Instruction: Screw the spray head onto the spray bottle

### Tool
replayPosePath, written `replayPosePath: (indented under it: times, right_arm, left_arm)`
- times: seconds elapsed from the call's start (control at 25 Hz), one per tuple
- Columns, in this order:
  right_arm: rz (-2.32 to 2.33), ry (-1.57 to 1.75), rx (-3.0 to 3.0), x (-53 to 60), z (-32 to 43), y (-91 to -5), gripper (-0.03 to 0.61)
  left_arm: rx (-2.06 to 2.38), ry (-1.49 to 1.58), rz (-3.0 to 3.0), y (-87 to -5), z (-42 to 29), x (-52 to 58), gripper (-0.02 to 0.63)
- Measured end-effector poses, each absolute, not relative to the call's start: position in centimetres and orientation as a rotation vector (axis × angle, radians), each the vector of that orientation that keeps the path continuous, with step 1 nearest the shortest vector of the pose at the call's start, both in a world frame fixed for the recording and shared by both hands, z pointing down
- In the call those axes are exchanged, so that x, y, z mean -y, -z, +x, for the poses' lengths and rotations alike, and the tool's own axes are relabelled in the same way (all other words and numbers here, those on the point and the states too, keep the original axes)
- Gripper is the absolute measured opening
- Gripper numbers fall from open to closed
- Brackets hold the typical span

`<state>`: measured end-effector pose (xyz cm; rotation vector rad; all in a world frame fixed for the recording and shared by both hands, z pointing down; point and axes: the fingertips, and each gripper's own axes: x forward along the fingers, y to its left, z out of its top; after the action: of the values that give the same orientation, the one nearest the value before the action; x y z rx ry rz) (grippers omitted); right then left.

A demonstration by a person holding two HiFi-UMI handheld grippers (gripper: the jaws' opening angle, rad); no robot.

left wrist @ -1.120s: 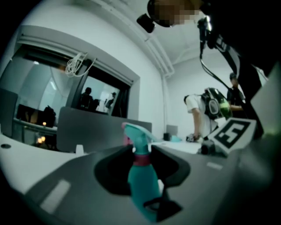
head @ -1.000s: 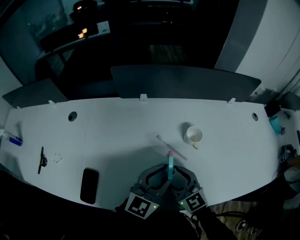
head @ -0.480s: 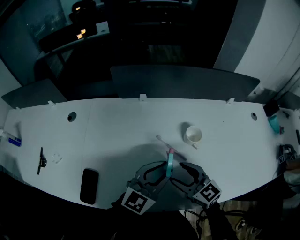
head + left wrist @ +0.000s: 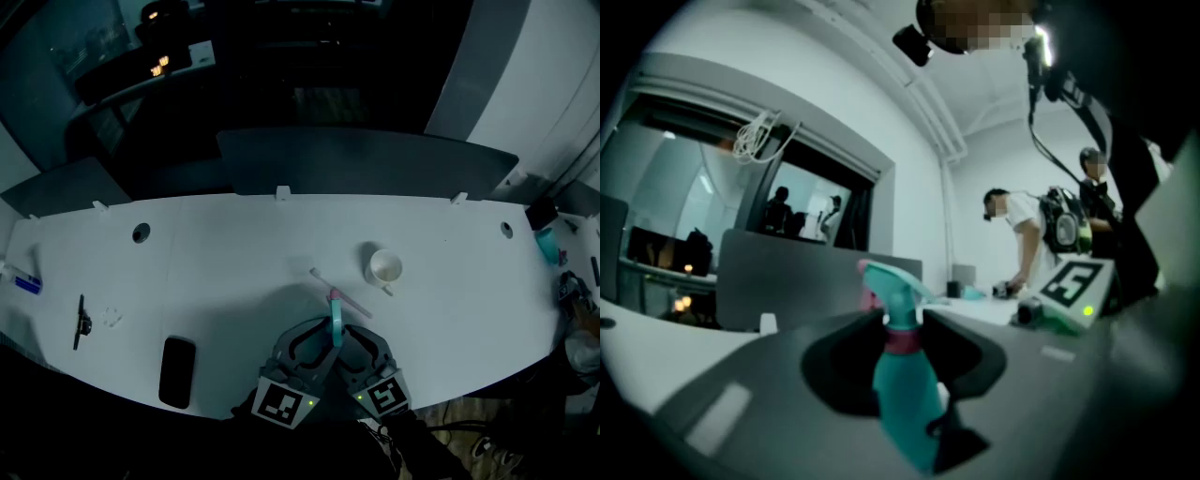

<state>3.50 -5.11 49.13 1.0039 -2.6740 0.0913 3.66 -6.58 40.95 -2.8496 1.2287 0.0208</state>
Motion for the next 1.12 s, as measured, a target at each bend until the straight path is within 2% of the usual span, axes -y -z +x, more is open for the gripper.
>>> replayPosePath:
  times: [0.32, 0.44, 0.6, 0.68, 0.84, 0.96, 1.12]
  right_arm:
    - [0.190, -0.027, 2.726, 4.6, 3.5, -49.9, 0.264]
    - [0.300, -0.119, 2.722, 4.6, 3.7, -50.0, 0.264]
    - [0.714, -0.322, 2.785, 4.1, 4.0, -49.8, 0.264]
    - [0.907, -0.334, 2.737, 4.1, 3.4, -49.6, 0.291]
    - [1.171, -0.238, 2.567, 5.3, 2.6, -50.0, 0.292]
    - [1.076, -0.218, 2.629, 5.3, 2.5, -49.9, 0.292]
    - [0.694, -0.143, 2.782, 4.5, 2.7, -50.2, 0.293]
  left_arm:
    - [-0.718, 0.026, -3.097, -41.4, 3.4, 5.3, 0.130]
    - [-0.783, 0.057, -3.034, -41.6, 3.3, 5.3, 0.130]
    - [-1.021, 0.029, -2.945, -41.7, 3.4, 5.5, 0.130]
    - [-1.143, 0.024, -2.897, -41.7, 3.5, 5.7, 0.130]
    - [-1.319, -0.037, -2.864, -41.5, 3.6, 6.1, 0.130]
    - [-1.269, -0.066, -2.904, -41.4, 3.5, 6.0, 0.129]
    - [-0.994, -0.079, -3.024, -41.2, 3.6, 5.2, 0.129]
